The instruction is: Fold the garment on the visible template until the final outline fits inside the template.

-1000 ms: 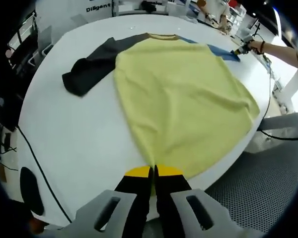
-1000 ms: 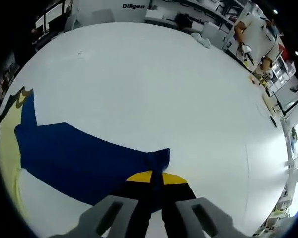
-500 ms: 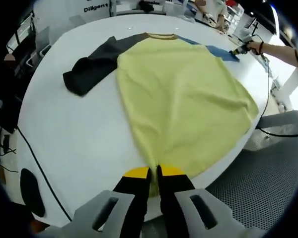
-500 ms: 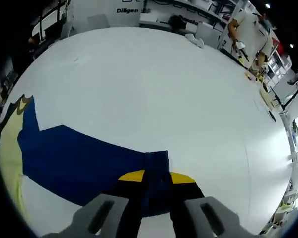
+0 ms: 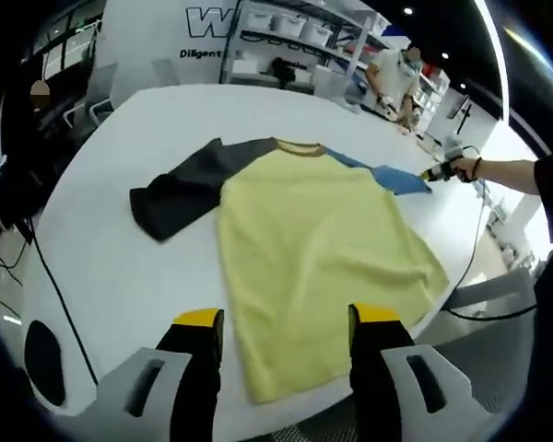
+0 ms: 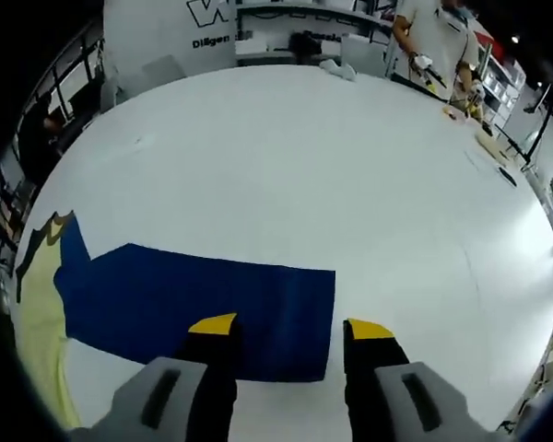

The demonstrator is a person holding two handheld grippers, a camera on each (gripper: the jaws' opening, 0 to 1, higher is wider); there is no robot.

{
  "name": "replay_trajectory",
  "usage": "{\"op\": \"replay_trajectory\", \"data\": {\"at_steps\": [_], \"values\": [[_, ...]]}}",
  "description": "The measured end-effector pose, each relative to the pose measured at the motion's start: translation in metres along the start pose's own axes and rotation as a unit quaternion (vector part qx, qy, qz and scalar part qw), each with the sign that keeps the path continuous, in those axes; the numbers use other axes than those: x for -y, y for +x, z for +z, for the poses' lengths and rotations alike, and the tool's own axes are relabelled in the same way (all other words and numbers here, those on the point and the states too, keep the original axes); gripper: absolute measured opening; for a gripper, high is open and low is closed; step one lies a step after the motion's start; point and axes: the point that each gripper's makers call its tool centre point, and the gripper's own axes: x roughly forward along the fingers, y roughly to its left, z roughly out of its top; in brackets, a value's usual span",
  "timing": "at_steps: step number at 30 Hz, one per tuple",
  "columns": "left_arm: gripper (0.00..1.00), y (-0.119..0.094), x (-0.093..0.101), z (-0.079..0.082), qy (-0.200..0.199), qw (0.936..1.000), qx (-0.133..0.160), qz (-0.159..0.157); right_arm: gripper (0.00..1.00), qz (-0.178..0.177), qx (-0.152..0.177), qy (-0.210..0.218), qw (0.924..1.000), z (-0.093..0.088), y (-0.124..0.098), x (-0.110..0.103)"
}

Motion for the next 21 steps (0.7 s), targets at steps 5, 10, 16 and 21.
{"op": "replay_trajectory", "data": {"at_steps": [5,10,16,21], "values": [[0.76,-0.001,0.000,-0.002,0.003,1.0000,-0.001,0.008,0.42,-0.001,-0.017,0.009,0.9998,-0.015,-0.004,0.000],[0.87,-0.005,0.003,0.002,0.004,0.9999,0.001,0.012,0.39,0.006,-0.030,0.030,0.9991,-0.027,-0.007,-0.004],[0.94,-0.009,0.004,0.011,0.007,0.9998,0.015,0.013,0.39,0.006,-0.025,0.056,0.9981,-0.024,-0.004,-0.001],[0.97,-0.012,0.005,0.010,0.008,0.9997,0.014,0.016,0.33,-0.009,-0.031,0.033,0.9989,-0.030,-0.011,-0.009]]}}
